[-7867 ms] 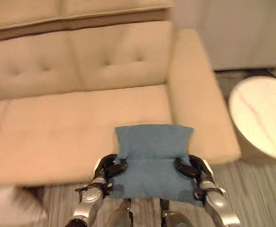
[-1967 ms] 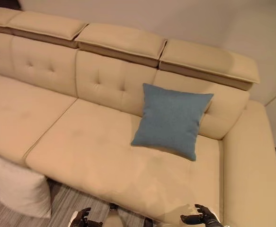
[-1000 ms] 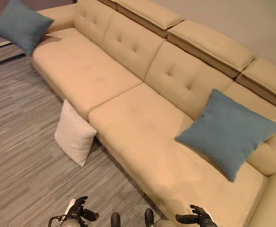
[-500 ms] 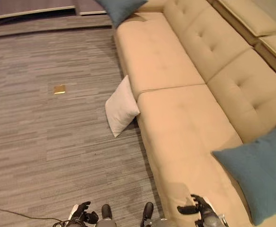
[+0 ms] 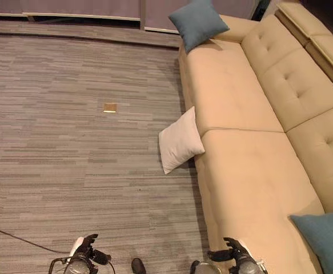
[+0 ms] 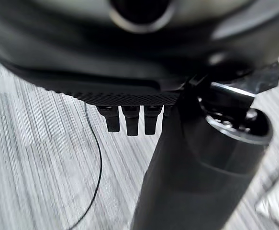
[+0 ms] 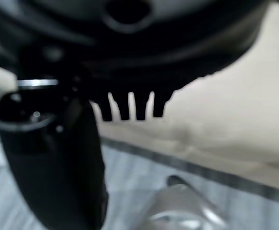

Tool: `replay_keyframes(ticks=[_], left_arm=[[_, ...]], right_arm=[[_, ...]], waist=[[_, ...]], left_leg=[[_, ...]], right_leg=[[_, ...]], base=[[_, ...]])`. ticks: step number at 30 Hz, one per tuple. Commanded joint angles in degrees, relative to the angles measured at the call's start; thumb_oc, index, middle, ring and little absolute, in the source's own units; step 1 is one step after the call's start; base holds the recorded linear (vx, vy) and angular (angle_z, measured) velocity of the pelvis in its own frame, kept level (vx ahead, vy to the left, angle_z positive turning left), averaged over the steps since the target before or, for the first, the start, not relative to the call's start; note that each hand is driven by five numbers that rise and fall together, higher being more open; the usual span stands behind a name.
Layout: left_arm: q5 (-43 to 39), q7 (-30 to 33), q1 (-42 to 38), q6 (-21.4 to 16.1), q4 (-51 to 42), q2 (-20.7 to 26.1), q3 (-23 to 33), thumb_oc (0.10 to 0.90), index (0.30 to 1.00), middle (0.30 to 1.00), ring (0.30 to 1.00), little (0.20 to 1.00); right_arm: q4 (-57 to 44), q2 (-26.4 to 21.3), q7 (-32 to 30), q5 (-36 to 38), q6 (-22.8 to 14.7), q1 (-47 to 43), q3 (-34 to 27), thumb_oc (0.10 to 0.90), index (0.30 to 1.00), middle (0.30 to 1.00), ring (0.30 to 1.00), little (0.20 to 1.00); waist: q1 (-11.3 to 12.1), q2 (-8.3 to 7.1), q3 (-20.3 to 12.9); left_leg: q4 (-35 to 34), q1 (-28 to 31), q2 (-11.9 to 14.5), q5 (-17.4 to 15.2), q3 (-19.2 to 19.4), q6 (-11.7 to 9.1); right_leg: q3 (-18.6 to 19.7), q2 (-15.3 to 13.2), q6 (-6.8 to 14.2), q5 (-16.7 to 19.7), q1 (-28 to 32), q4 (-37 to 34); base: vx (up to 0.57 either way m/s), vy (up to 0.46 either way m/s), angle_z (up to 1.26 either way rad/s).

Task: Pick up all the scattered cushions and arrange them neatly on the sofa.

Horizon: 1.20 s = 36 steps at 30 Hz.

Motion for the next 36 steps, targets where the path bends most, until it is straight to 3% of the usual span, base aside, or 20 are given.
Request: replay_keyframes(ticks=[1, 3, 5, 8, 10, 11, 12, 13, 14, 16, 17, 18, 21, 22, 23, 24, 27, 30, 34, 36], left_arm=[[0.59, 1.13, 0.99, -1.31, -0.98, -1.27, 0.84, 0.8, 0.9, 0.9, 0.9, 0.9], [0.6, 1.17, 0.98, -1.25, -0.49, -1.51, 0.78, 0.8, 0.9, 0.9, 0.9, 0.9], [0.65, 0.74, 0.74, -0.94, 0.91, -2.43, 0.79, 0.8, 0.9, 0.9, 0.9, 0.9], [0.96, 1.03, 1.03, -0.98, 0.95, -3.25, 0.36, 0.8, 0.9, 0.9, 0.9, 0.9], [1.18, 0.89, 1.63, -1.03, 1.1, -4.14, -0.12, 0.8, 0.9, 0.9, 0.9, 0.9], [1.19, 0.87, 1.9, -1.0, 1.26, -4.53, -0.3, 0.8, 0.9, 0.9, 0.9, 0.9], [1.19, 0.87, 1.92, -1.0, 1.25, -4.54, -0.3, 0.8, 0.9, 0.9, 0.9, 0.9], [0.93, 0.79, 2.14, -0.91, 0.87, -4.96, -0.71, 0.8, 0.9, 0.9, 0.9, 0.9], [0.71, 0.64, 2.0, -0.84, 0.45, -4.74, -0.84, 0.8, 0.9, 0.9, 0.9, 0.9], [0.44, 0.71, 1.8, -0.8, 0.33, -4.66, -0.86, 0.8, 0.9, 0.9, 0.9, 0.9], [-0.59, 1.06, 1.3, -0.52, 0.22, -4.59, -0.69, 0.8, 0.9, 0.9, 0.9, 0.9], [-0.81, 1.2, 1.39, -0.36, 0.25, -4.34, -0.57, 0.8, 0.9, 0.9, 0.9, 0.9], [-0.75, 1.34, 1.76, -0.23, 0.31, -3.84, -0.11, 0.8, 0.9, 0.9, 0.9, 0.9], [-0.72, 1.54, 1.94, -0.25, 0.51, -3.69, 0.15, 0.8, 0.9, 0.9, 0.9, 0.9], [-0.96, 1.66, 2.47, -0.23, 1.07, -3.67, 0.37, 0.8, 0.9, 0.9, 0.9, 0.9], [-1.13, 1.8, 2.52, -0.2, 1.24, -3.67, 0.35, 0.8, 0.9, 0.9, 0.9, 0.9], [-0.87, 1.61, 2.81, -0.06, 1.85, -3.75, 0.5, 0.8, 0.9, 0.9, 0.9, 0.9], [0.07, 1.55, 2.97, 0.2, 2.55, -3.39, 0.54, 0.8, 0.9, 0.9, 0.9, 0.9], [0.23, 1.46, 2.18, 0.2, 1.6, -2.3, 0.43, 0.8, 0.9, 0.9, 0.9, 0.9], [0.16, 1.56, 1.95, -0.01, 1.12, -1.87, 0.2, 0.8, 0.9, 0.9, 0.9, 0.9]], right_arm=[[0.31, -2.16, -1.36, -0.41, -0.25, 0.87, -0.14, 0.8, 0.9, 0.9, 0.9, 0.9], [0.64, -2.32, -1.66, -0.55, -0.24, 0.74, -0.14, 0.8, 0.9, 0.9, 0.9, 0.9], [1.88, -2.85, -1.43, -1.15, 0.33, 1.32, -0.62, 0.8, 0.9, 0.9, 0.9, 0.9], [2.17, -3.1, -1.56, -1.02, 0.35, 2.29, -1.09, 0.8, 0.9, 0.9, 0.9, 0.9], [2.68, -3.5, -1.51, -1.07, 0.49, 3.59, -1.92, 0.8, 0.9, 0.9, 0.9, 0.9], [3.05, -3.66, -1.44, -0.99, 0.56, 3.99, -2.23, 0.8, 0.9, 0.9, 0.9, 0.9], [3.05, -3.67, -1.44, -0.99, 0.55, 4.0, -2.22, 0.8, 0.9, 0.9, 0.9, 0.9], [3.27, -4.08, -1.55, -0.87, 0.76, 4.49, -2.78, 0.8, 0.9, 0.9, 0.9, 0.9], [3.4, -4.43, -1.66, -0.82, 0.84, 4.26, -2.64, 0.8, 0.9, 0.9, 0.9, 0.9], [3.44, -4.56, -1.87, -0.67, 0.87, 4.09, -2.55, 0.8, 0.9, 0.9, 0.9, 0.9], [4.14, -4.84, -2.07, 0.21, 1.09, 3.63, -2.62, 0.8, 0.9, 0.9, 0.9, 0.9], [4.21, -4.79, -2.22, 0.34, 1.14, 3.54, -2.39, 0.8, 0.9, 0.9, 0.9, 0.9], [4.3, -4.66, -2.28, -0.02, 1.2, 3.44, -2.01, 0.8, 0.9, 0.9, 0.9, 0.9], [4.43, -4.57, -2.38, -0.01, 1.24, 3.48, -1.94, 0.8, 0.9, 0.9, 0.9, 0.9], [4.48, -4.4, -2.54, -0.3, 1.3, 3.61, -1.78, 0.8, 0.9, 0.9, 0.9, 0.9], [4.38, -4.36, -2.66, -0.37, 1.24, 3.7, -1.82, 0.8, 0.9, 0.9, 0.9, 0.9], [4.47, -4.2, -2.56, -0.43, 1.26, 3.77, -2.11, 0.8, 0.9, 0.9, 0.9, 0.9], [4.6, -3.3, -2.48, -0.81, 1.28, 3.84, -2.54, 0.8, 0.9, 0.9, 0.9, 0.9], [3.51, -2.54, -2.19, -0.51, 1.36, 2.64, -2.18, 0.8, 0.9, 0.9, 0.9, 0.9], [2.51, -2.34, -2.16, -0.65, 1.14, 2.43, -1.85, 0.8, 0.9, 0.9, 0.9, 0.9]], waist=[[-1.79, 0.64, 1.26], [-2.18, 0.52, 1.21], [-3.62, 0.16, 1.15], [-4.2, 0.38, 1.27], [-4.83, 0.7, 0.33], [-5.26, 0.88, 0.02], [-5.37, 0.91, 0.06], [-5.81, 0.51, 0.18], [-5.55, 0.03, 0.6], [-5.33, -0.39, 0.84], [-4.56, -1.5, 0.99], [-3.81, -2.32, 1.09], [-3.11, -2.69, 1.01], [-2.73, -2.6, 1.09], [-1.6, -2.11, 1.34], [-1.3, -1.94, 1.6], [-1.3, -1.31, 1.21], [-1.28, -1.29, 0.67], [-1.95, -1.01, 0.9], [-2.33, -0.41, 1.43]], left_leg=[[1.4, -0.09, -0.85, -3.9, -9.07, -3.55], [0.96, 0.51, -1.58, -4.32, -9.74, -3.41], [0.82, 3.53, -4.14, -6.8, -12.66, -3.33], [2.36, 4.95, -4.6, -8.59, -13.53, -3.35], [4.84, 5.15, -4.49, -9.6, -14.01, -4.76], [6.67, 4.96, -4.03, -9.3, -13.39, -6.15], [6.83, 4.93, -3.97, -9.38, -13.49, -6.19], [15.24, 2.22, -1.97, -5.82, -11.39, -9.41], [21.4, -0.88, -0.87, -4.34, -10.74, -10.61], [25.08, -2.62, -0.23, -3.42, -10.03, -11.22], [28.53, -6.46, 2.86, -3.64, -7.39, -10.3], [26.33, -8.91, 4.74, -6.04, -6.38, -8.88], [21.22, -10.6, 5.8, -5.75, -6.73, -8.36], [18.49, -11.68, 6.51, -3.6, -7.44, -8.84], [13.19, -13.48, 7.5, 1.07, -10.05, -10.18], [11.4, -14.14, 7.85, 2.84, -10.86, -10.76], [8.22, -13.05, 7.69, 3.25, -10.9, -10.64], [8.42, -11.21, 5.22, 1.75, -10.58, -9.12], [6.38, -7.95, 2.78, 0.1, -8.58, -5.95], [5.1, -5.72, 2.5, -0.5, -7.22, -5.14]], right_leg=[[5.2, 9.6, -2.02, -0.61, 0.64, -6.51], [5.19, 10.49, -2.17, 0.34, -0.31, -8.96], [2.62, 11.34, -1.42, 3.32, -3.25, -15.78], [2.39, 11.49, -2.0, 2.96, -1.81, -16.18], [2.16, 11.42, -3.0, 2.27, -0.76, -16.19], [1.38, 11.29, -3.46, 1.84, 0.66, -16.94], [1.26, 11.3, -3.48, 1.86, 0.78, -17.04], [0.63, 10.9, -4.32, 1.33, 3.56, -18.32], [0.46, 10.8, -4.99, 1.09, 4.76, -18.95], [0.62, 10.82, -5.55, 0.88, 5.5, -19.25], [0.57, 10.52, -6.48, -0.6, 7.47, -19.88], [0.91, 10.2, -5.99, -1.37, 8.73, -20.49], [1.18, 9.97, -5.3, -2.1, 9.49, -20.9], [1.38, 9.98, -5.1, -2.5, 10.04, -20.96], [2.41, 10.37, -4.84, -3.51, 11.37, -20.84], [2.75, 10.43, -4.69, -3.98, 12.1, -20.7], [2.96, 10.6, -4.42, -4.58, 12.3, -20.43], [4.22, 8.46, -2.89, -4.69, 12.55, -16.16], [6.58, 6.03, -0.82, 1.36, 7.48, -4.5], [5.95, 5.06, -0.36, 2.82, 4.83, 0.76]], base=[[0.15, 0.048, 0.39], [0.19, 0.029, 0.66], [0.39, 0.007, 0.42], [0.23, -0.018, 0.39], [0.27, -0.06, 0.51], [0.17, -0.056, 0.98], [0.21, -0.097, 0.94], [0.15, -0.11, 0.77], [0.18, -0.133, 0.27], [0.1, -0.069, 0.23], [0.22, -0.045, -0.11], [0.22, -0.042, -0.36], [0.16, 0.047, -0.08], [0.3, 0.173, -0.15], [0.32, 0.208, -0.11], [0.25, 0.172, -0.23], [0.21, 0.194, -0.31], [0.24, 0.269, -0.25], [0.17, 0.286, -0.32], [0.17, 0.25, -0.13]])
